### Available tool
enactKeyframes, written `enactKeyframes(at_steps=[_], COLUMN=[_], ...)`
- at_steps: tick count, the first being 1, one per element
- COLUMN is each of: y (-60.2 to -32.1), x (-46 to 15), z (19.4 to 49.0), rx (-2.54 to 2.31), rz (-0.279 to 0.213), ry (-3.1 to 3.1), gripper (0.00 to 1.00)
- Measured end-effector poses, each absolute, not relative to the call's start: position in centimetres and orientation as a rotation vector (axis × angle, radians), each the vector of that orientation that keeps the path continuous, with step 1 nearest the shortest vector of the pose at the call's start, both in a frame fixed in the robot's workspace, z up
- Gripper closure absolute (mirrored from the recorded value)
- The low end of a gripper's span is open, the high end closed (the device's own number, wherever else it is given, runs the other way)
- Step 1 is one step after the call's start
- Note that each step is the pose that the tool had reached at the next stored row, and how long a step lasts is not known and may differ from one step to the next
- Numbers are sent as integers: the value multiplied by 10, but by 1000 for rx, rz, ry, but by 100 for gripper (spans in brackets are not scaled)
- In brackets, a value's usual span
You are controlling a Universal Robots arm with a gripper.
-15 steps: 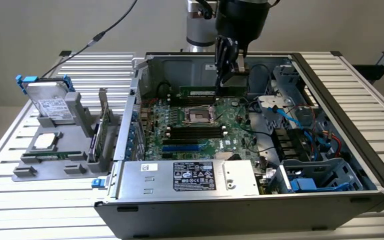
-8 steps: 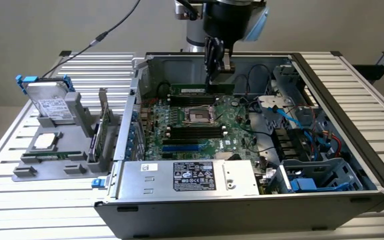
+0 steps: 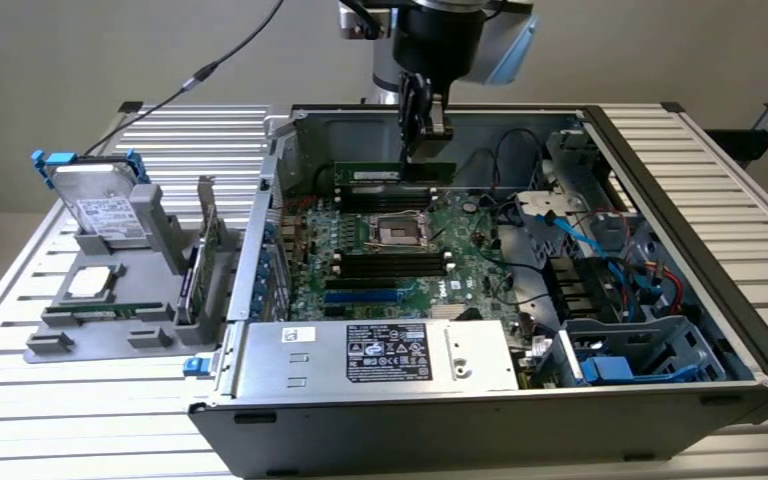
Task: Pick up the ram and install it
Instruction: 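Pick up the ram and move it above insertion slot, then insert the ram into the slot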
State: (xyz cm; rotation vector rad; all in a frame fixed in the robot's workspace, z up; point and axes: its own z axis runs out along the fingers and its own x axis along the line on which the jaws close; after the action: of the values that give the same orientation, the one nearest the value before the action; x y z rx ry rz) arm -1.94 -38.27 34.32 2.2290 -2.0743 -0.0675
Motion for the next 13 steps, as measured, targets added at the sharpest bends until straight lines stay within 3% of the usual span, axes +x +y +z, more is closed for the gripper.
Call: enactKeyframes(at_steps=[13], y=[-382], x=[-19], z=[343], rx=[2229], rz=[-67], ry=[-2074], gripper=[86])
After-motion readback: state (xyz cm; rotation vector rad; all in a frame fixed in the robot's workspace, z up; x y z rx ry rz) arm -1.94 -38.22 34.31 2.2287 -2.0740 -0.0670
